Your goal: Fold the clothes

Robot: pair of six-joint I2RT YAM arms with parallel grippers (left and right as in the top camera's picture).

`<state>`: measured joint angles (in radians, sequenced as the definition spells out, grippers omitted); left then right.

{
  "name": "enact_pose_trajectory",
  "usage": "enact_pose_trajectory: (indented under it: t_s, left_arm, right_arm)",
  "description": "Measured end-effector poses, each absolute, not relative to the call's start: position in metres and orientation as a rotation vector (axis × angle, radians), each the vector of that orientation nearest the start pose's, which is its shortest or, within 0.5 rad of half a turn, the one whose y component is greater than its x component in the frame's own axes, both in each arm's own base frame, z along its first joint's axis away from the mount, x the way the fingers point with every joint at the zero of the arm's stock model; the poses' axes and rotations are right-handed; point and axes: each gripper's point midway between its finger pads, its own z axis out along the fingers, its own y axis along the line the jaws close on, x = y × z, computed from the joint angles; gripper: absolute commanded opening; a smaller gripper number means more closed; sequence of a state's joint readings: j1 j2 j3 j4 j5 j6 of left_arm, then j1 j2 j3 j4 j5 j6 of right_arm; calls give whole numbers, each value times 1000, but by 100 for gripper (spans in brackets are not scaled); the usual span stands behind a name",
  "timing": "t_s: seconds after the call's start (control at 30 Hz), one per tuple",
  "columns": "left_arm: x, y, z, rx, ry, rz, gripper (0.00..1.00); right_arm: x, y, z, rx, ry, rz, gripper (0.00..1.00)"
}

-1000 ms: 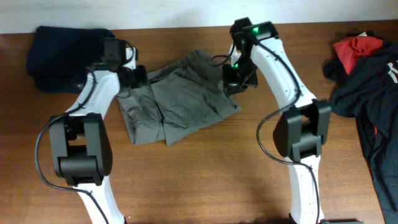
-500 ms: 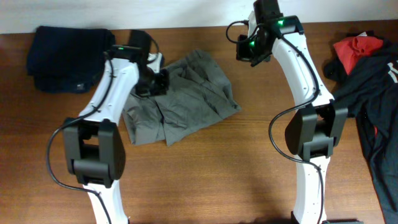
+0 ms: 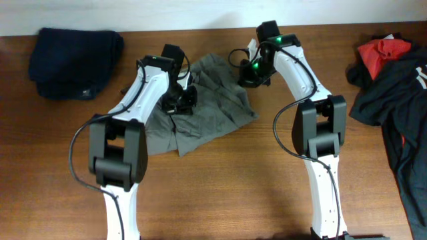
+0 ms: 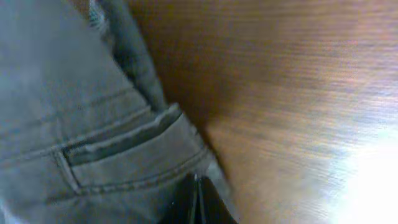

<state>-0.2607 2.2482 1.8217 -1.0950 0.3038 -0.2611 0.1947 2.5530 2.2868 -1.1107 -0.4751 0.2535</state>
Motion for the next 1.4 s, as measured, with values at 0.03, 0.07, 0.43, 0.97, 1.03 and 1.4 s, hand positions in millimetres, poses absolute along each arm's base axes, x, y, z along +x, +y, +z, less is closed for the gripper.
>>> enact_pose_trajectory:
  t_s: [0.03, 0.07, 0.43, 0.97, 1.03, 1.4]
  left_arm:
    - [416, -163, 29, 3, 3149, -480, 0]
    - [415, -161, 21, -10, 3167, -476, 0]
    - [443, -124, 3, -73, 3110, -446, 1]
    - [462, -94, 41, 51, 2988, -351, 45]
    - [466, -90, 68, 55, 2931, -316, 95]
    - [477, 1, 130, -139, 2775, -189, 99]
  right_arm:
    - [507, 183, 31, 14, 2977, 767, 4]
    - [500, 187, 30, 6, 3002, 766, 4]
    - [431, 213, 27, -118, 3247, 737, 4]
    - [446, 165, 63, -4, 3184, 382, 4]
    - [450, 156, 71, 25, 3163, 380, 10]
    - [455, 120, 73, 63, 3166, 344, 99]
